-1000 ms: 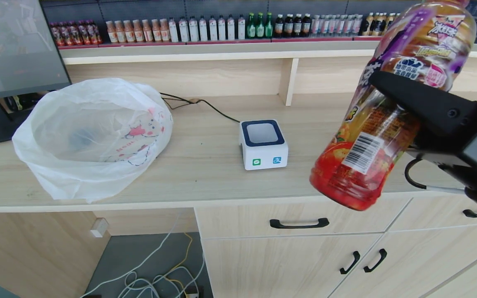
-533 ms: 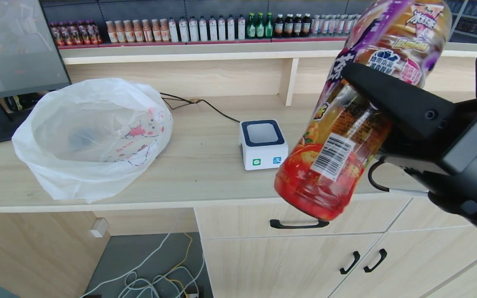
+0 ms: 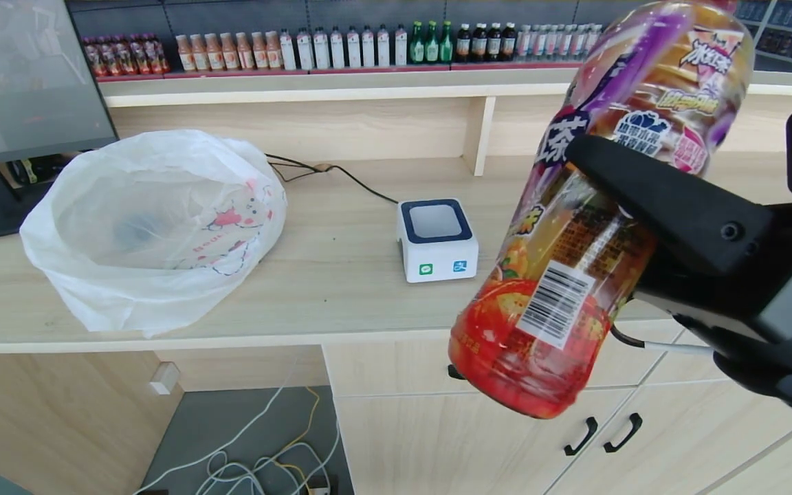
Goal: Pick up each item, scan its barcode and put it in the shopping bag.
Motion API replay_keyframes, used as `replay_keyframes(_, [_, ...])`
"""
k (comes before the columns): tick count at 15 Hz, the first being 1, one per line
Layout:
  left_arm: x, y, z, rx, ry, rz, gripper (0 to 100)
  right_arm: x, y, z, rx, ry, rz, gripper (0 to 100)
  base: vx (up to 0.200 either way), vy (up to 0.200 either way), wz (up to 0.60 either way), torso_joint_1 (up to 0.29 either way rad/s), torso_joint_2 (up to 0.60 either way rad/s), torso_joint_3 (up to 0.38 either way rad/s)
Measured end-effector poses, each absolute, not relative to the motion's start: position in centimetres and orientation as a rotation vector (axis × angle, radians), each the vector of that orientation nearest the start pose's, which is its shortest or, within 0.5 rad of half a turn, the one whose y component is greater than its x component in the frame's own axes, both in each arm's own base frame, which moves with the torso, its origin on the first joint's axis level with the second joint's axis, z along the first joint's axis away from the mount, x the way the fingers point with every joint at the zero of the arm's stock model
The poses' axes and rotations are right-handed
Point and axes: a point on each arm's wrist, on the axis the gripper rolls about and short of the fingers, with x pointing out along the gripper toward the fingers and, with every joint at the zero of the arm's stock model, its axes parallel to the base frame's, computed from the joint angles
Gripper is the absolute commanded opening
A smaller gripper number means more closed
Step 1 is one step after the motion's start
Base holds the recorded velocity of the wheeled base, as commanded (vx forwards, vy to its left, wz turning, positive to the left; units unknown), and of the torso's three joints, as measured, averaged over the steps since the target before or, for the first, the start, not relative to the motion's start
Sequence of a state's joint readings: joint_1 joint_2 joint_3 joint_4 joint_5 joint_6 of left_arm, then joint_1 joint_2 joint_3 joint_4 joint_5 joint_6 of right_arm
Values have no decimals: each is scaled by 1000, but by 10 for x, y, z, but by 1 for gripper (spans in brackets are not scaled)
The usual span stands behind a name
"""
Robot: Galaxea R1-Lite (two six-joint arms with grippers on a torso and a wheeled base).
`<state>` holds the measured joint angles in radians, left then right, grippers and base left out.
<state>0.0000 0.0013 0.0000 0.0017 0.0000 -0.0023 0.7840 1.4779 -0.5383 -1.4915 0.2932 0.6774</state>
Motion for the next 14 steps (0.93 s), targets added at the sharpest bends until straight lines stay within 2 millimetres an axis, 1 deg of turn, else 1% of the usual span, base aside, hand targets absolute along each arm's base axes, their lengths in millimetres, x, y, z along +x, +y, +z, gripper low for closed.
replay_keyframes(2, [-23,0,75,-3,3,0,100,148,162,250,730,-167,1216,0,0,0,0,0,0,0])
replay_keyframes(7, [-23,0,75,-2,3,0,100,144,162,246,722,-156,1232,0,0,0,0,0,0,0])
replay_keyframes(14, [-23,0,75,-3,3,0,100,142,163,246,694,-164,1252,0,0,0,0,0,0,0])
